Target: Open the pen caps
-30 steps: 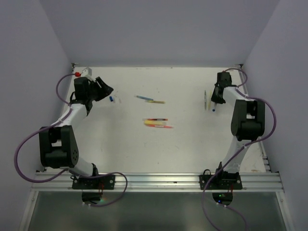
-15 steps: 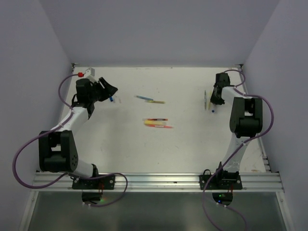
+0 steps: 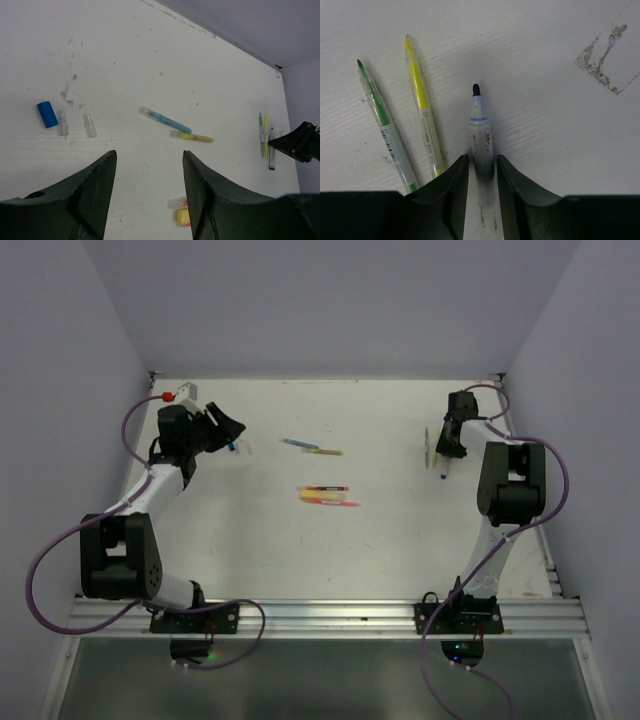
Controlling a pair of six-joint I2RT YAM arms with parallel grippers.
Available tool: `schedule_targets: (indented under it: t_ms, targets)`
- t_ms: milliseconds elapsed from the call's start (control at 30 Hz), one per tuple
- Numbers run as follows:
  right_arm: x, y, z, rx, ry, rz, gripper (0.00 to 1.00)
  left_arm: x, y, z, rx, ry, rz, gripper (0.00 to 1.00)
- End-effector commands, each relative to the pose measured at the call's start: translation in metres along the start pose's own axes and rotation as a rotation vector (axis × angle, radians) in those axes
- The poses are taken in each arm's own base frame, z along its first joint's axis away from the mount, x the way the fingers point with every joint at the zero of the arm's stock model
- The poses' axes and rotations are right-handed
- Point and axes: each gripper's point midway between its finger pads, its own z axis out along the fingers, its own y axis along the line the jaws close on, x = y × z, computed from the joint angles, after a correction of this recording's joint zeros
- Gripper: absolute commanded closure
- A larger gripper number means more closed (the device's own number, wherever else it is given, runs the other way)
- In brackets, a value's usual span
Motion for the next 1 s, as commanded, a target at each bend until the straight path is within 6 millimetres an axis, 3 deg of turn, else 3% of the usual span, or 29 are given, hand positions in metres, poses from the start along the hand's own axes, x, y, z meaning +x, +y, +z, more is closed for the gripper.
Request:
schedule_targets:
  t_ms: [0, 300, 633, 700, 767, 900, 967]
  targets:
    - [-0.011, 0.004, 0.001, -0.009, -0.025, 0.006, 0.67, -0.010, -0.016, -0.008, 0.053, -0.044, 0.029, 0.41]
    - [-0.019, 0.004, -0.008, -0.016, -0.067, 0.020, 0.67, -0.011, -0.021, -0.012, 0.072, -0.042, 0.032, 0.41]
    - [-0.040, 0.002, -0.040, -0.037, -0.158, 0.042, 0.60, -0.005, -0.032, -0.021, 0.110, -0.033, 0.023, 0.39]
    - [-0.047, 0.004, -0.055, -0.055, -0.191, 0.044, 0.60, -0.002, -0.031, -0.021, 0.109, -0.027, 0.020, 0.39]
    - [-0.057, 0.015, -0.074, -0.090, -0.239, 0.019, 0.59, -0.002, -0.032, -0.023, 0.111, -0.029, 0.021, 0.39]
    - [-0.068, 0.096, -0.106, -0.321, -0.291, -0.175, 0.54, 0.004, -0.028, -0.023, 0.105, -0.024, 0.014, 0.39]
    - [-0.057, 0.138, -0.115, -0.367, -0.278, -0.321, 0.54, 0.006, -0.027, -0.023, 0.106, -0.022, 0.008, 0.39]
